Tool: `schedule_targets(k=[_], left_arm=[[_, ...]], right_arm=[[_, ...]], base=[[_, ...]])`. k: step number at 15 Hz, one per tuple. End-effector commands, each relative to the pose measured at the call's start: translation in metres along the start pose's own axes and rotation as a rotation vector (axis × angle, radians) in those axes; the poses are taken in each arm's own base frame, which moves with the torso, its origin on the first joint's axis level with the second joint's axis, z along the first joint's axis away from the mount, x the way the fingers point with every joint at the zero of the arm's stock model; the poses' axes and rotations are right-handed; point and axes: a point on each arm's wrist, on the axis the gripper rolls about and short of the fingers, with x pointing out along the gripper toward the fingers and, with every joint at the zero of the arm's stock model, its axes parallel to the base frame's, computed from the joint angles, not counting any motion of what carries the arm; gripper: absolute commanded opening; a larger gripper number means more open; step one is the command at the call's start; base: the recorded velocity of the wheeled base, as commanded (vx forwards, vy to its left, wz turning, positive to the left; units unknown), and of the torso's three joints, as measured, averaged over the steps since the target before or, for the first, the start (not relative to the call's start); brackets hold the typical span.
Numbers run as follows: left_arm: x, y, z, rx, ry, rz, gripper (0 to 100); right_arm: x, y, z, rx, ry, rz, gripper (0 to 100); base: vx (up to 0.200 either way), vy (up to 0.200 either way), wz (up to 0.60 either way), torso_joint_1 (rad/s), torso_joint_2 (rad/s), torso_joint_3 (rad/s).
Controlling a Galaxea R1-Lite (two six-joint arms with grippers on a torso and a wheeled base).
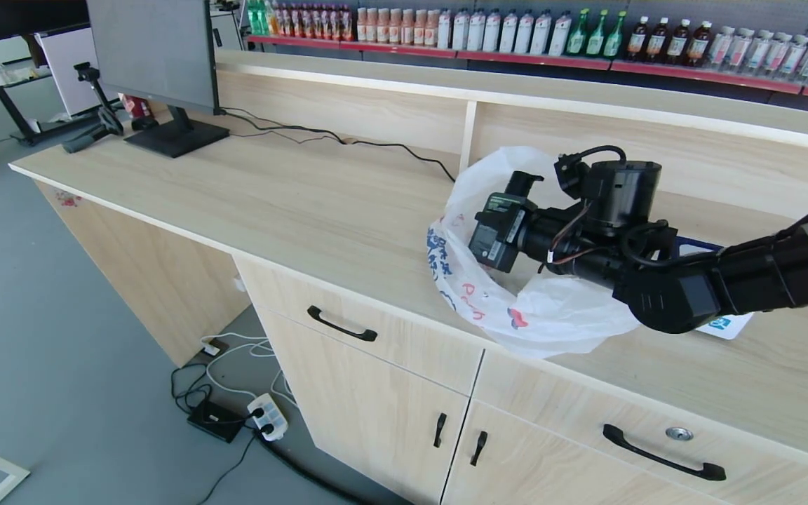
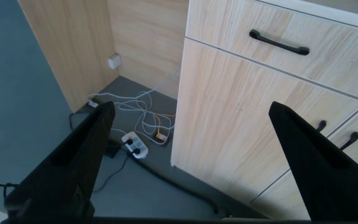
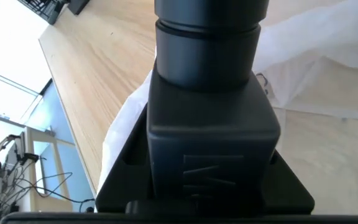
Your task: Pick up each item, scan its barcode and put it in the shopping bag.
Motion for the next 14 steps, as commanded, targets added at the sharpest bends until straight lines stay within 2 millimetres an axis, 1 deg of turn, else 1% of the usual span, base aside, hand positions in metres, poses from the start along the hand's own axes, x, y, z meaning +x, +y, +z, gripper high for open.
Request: schedule_targets(k=[1, 2, 3, 5, 8, 9, 13, 14], left_arm=[[0.000, 0.000, 0.000, -0.001, 0.000, 0.000, 100], [0.000, 0.000, 0.000, -0.001, 0.000, 0.000, 100], [0.000, 0.000, 0.000, -0.001, 0.000, 0.000, 100], [0.000, 0.000, 0.000, -0.001, 0.000, 0.002, 100], [0.000, 0.000, 0.000, -0.001, 0.000, 0.000, 100], [0.000, 0.000, 0.000, -0.001, 0.000, 0.002, 100], [0.000, 0.000, 0.000, -0.001, 0.000, 0.000, 100], [0.000, 0.000, 0.000, -0.001, 0.000, 0.000, 100]], right_arm=[[0.012, -0.001, -0.012, 0.030, 0.026, 0.001, 0], [0.020, -0.003, -0.012, 0.047, 0.013, -0.003, 0], [0.024, -0.004, -0.009, 0.051, 0.004, -0.004, 0], [0.024, -0.009, -0.009, 0.062, 0.007, -0.019, 0], [0.026, -0.008, -0.002, 0.058, -0.013, -0.005, 0], [0.026, -0.008, -0.001, 0.058, -0.016, -0.004, 100], [0.024, -0.015, 0.004, 0.055, -0.038, -0.027, 100], [0.024, -0.020, 0.004, 0.052, -0.056, -0.061, 100]], base=[[0.000, 0.000, 0.00, 0.000, 0.00, 0.000], [0.000, 0.000, 0.00, 0.000, 0.00, 0.000], [0.000, 0.000, 0.00, 0.000, 0.00, 0.000], [0.000, 0.000, 0.00, 0.000, 0.00, 0.000], [0.000, 0.000, 0.00, 0.000, 0.00, 0.000], [0.000, 0.000, 0.00, 0.000, 0.00, 0.000], [0.000, 0.000, 0.00, 0.000, 0.00, 0.000], [0.000, 0.000, 0.00, 0.000, 0.00, 0.000]])
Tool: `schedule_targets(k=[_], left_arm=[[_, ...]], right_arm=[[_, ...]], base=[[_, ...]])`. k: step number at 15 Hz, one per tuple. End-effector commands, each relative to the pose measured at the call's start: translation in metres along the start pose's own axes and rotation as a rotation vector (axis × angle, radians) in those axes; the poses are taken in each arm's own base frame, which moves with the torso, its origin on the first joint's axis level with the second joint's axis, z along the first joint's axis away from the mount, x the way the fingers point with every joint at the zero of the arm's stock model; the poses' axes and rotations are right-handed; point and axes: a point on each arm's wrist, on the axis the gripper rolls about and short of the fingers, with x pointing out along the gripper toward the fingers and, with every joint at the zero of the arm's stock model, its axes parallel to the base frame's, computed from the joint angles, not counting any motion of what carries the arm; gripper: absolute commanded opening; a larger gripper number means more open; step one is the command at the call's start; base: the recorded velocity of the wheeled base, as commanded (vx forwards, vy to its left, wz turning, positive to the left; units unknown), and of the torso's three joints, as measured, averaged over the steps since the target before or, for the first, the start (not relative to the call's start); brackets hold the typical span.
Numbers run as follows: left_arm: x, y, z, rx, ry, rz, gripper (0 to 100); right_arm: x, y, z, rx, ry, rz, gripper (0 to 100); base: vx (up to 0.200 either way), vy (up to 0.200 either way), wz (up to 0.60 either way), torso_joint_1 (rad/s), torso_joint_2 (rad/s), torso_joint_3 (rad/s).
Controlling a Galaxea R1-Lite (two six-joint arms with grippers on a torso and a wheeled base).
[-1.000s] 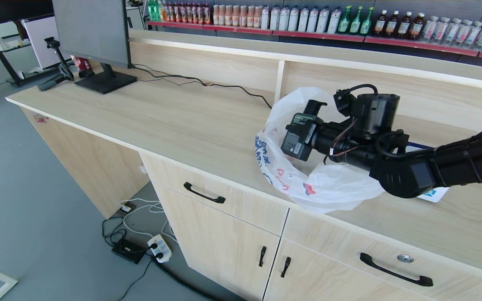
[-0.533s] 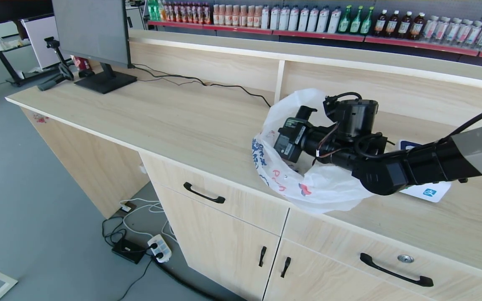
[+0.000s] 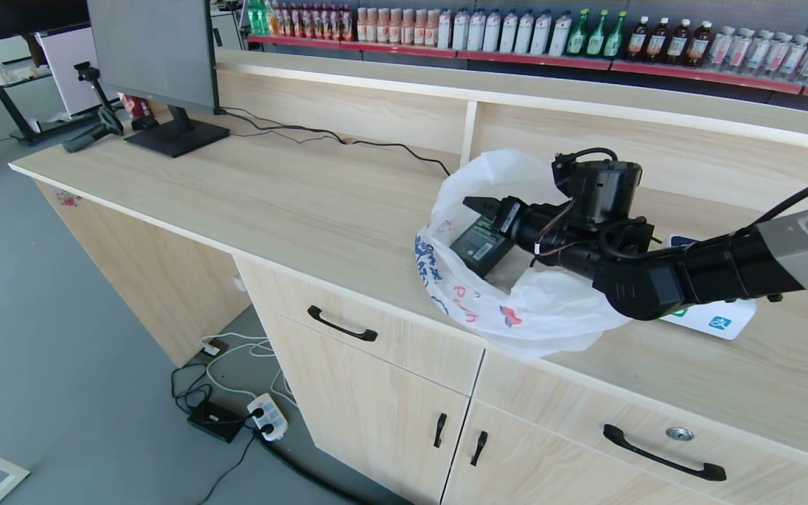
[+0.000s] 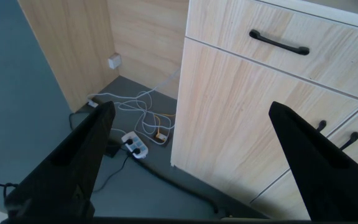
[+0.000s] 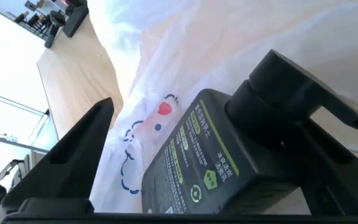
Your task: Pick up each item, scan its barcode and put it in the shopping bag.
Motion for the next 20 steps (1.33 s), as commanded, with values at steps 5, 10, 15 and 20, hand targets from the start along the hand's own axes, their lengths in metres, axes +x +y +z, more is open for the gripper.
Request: schedule_targets(k=[5, 10, 15, 20], left_arm=[[0.000, 0.000, 0.000, 0.000, 0.000, 0.000, 100], [0.000, 0.000, 0.000, 0.000, 0.000, 0.000, 100], [0.000, 0.000, 0.000, 0.000, 0.000, 0.000, 100], [0.000, 0.000, 0.000, 0.000, 0.000, 0.002, 100]], right_arm=[[0.009, -0.020, 0.038, -0.148, -0.184, -0.069, 100], [0.000, -0.033, 0.071, -0.285, -0.270, -0.104, 100], [-0.020, 0.010, 0.130, -0.356, -0.466, -0.029, 100], [-0.110, 0.077, 0.158, -0.412, -0.578, 0.062, 100]], base=[[0.000, 0.000, 0.00, 0.000, 0.00, 0.000], [0.000, 0.000, 0.00, 0.000, 0.00, 0.000], [0.000, 0.000, 0.00, 0.000, 0.00, 0.000], [0.000, 0.000, 0.00, 0.000, 0.00, 0.000]])
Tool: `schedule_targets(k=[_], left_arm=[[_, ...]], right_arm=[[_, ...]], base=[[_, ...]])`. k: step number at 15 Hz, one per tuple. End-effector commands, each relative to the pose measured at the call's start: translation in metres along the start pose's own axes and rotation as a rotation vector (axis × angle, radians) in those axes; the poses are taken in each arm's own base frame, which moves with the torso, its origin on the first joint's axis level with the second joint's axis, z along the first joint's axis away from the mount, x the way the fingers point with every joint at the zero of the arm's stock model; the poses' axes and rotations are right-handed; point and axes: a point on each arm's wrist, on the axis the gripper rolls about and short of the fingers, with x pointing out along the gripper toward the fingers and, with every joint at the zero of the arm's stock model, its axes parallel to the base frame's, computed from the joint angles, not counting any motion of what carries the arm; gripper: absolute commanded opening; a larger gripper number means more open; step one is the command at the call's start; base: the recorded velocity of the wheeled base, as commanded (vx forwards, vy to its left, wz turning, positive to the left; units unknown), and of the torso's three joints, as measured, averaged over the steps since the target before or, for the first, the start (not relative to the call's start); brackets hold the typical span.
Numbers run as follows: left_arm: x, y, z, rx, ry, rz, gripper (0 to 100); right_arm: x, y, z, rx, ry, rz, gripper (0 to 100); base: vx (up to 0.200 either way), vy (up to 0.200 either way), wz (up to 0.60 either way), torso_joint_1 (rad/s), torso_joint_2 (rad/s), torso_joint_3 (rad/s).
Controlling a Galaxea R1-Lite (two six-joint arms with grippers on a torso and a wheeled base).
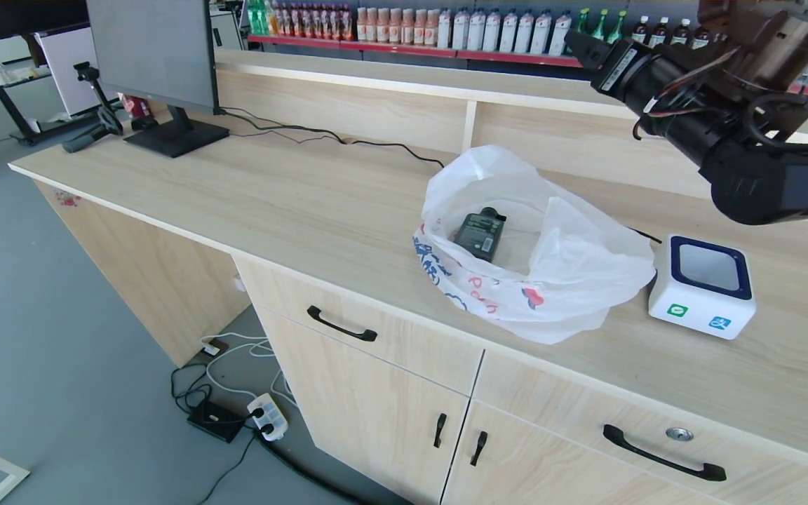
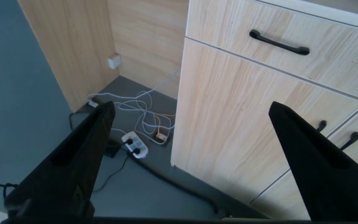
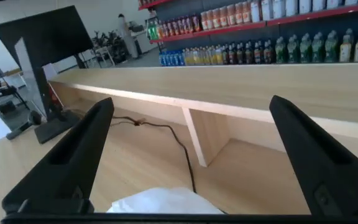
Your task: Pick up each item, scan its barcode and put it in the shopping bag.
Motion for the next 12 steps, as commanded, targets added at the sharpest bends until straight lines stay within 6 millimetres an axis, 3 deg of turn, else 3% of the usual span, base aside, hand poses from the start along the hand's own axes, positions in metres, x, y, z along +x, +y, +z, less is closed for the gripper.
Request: schedule_targets(k=[1, 3, 5, 12], left_arm=[[0.000, 0.000, 0.000, 0.000, 0.000, 0.000, 100], [0.000, 0.000, 0.000, 0.000, 0.000, 0.000, 100], [0.000, 0.000, 0.000, 0.000, 0.000, 0.000, 100], [0.000, 0.000, 0.000, 0.000, 0.000, 0.000, 100]], right_arm=[[-0.067, 0.051, 0.054, -0.032, -0.049, 0.121, 100], [-0.122, 0.076, 0.051, -0.032, -0.030, 0.159, 100], [-0.157, 0.080, 0.055, 0.000, -0.019, 0.064, 100], [-0.204, 0.070, 0.046, -0.049, 0.052, 0.070, 100]], base=[[0.000, 0.000, 0.00, 0.000, 0.00, 0.000], [0.000, 0.000, 0.00, 0.000, 0.00, 0.000], [0.000, 0.000, 0.00, 0.000, 0.00, 0.000], [0.000, 0.000, 0.00, 0.000, 0.00, 0.000]])
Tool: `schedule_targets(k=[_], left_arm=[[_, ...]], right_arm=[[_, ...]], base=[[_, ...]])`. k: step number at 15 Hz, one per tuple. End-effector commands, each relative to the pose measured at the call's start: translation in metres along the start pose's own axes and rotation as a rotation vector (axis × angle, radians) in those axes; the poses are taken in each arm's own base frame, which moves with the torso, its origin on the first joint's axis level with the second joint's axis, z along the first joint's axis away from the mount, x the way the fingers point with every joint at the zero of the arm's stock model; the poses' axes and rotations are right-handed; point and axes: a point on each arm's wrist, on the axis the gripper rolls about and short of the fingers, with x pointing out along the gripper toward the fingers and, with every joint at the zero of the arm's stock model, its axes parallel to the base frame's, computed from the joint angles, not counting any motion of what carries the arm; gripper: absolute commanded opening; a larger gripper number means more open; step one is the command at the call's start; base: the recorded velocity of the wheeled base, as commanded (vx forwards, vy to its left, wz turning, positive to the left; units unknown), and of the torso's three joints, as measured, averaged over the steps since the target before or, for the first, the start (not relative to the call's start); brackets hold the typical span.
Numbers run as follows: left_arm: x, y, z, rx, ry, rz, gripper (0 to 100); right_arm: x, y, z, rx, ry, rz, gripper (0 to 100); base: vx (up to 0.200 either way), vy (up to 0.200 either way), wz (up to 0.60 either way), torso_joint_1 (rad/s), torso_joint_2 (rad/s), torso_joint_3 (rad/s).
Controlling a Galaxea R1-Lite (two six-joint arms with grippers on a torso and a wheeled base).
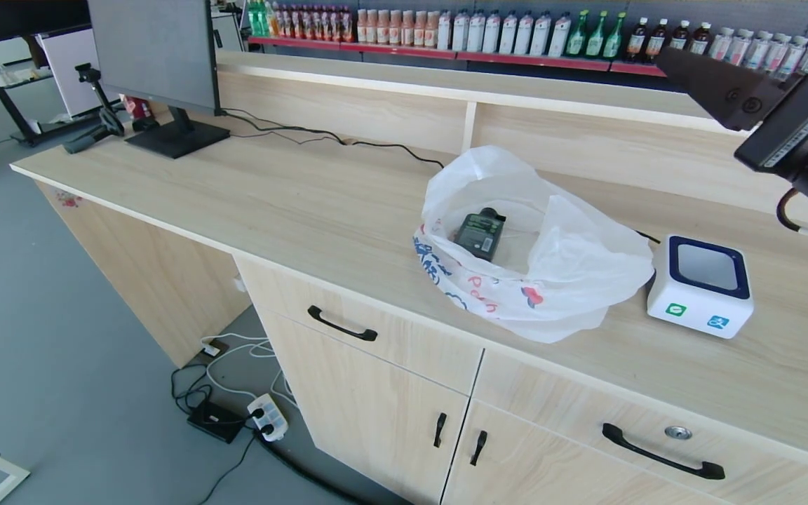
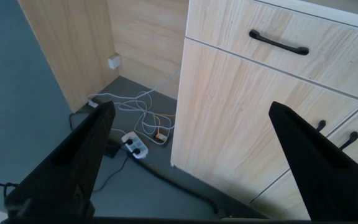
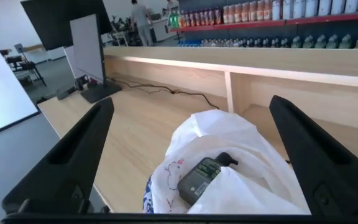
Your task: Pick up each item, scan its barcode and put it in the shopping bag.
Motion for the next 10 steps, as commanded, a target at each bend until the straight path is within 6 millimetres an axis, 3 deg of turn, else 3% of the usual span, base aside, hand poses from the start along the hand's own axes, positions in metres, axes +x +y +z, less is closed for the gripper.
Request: schedule_targets(k=[1, 4, 10], left_arm=[[0.000, 0.000, 0.000, 0.000, 0.000, 0.000, 100], [0.000, 0.000, 0.000, 0.000, 0.000, 0.000, 100], [0.000, 0.000, 0.000, 0.000, 0.000, 0.000, 100]], right_arm=[[-0.027, -0.004, -0.001, -0.026, 0.012, 0.002, 100], [-0.041, -0.007, -0.008, -0.040, 0.042, 0.008, 100], [-0.050, -0.009, -0.018, -0.033, 0.076, 0.035, 100]], base=[[0.000, 0.000, 0.00, 0.000, 0.00, 0.000], [0.000, 0.000, 0.00, 0.000, 0.00, 0.000], [0.000, 0.000, -0.60, 0.001, 0.00, 0.001]])
